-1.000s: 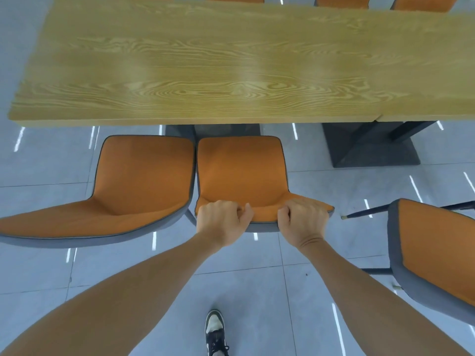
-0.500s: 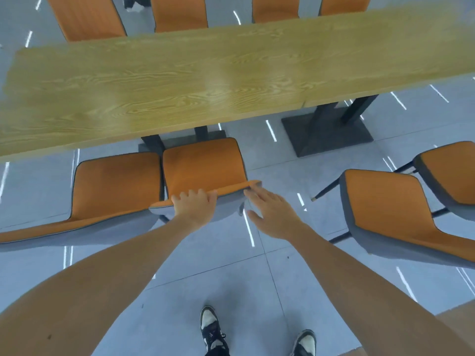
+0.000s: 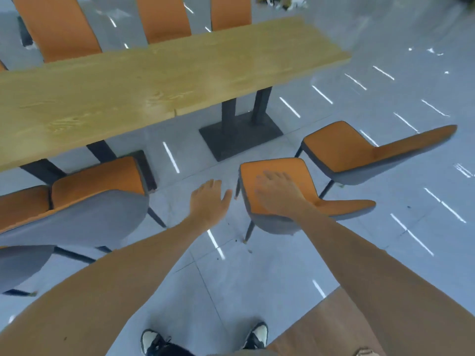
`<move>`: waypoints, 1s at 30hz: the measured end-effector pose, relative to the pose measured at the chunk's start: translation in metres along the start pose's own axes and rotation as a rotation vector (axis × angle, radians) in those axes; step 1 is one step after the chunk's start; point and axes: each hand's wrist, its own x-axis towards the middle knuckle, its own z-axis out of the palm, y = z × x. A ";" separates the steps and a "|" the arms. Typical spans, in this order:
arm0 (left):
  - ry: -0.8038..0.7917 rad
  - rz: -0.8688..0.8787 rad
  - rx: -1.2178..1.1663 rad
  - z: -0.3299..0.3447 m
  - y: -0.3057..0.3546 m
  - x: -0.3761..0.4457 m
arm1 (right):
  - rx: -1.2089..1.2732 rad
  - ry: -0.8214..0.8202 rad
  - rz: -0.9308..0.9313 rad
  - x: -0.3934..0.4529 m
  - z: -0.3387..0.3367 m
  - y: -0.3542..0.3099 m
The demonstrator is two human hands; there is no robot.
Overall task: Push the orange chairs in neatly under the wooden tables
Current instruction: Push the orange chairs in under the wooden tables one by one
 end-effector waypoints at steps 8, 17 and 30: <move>0.136 0.174 -0.121 0.091 0.156 0.023 | 0.058 0.293 0.335 -0.066 0.044 0.150; -0.211 0.072 -0.139 0.190 0.206 0.042 | 0.151 0.171 0.339 -0.098 0.112 0.233; 0.056 -0.086 -0.043 0.199 0.226 0.064 | 0.187 0.257 0.110 -0.051 0.116 0.277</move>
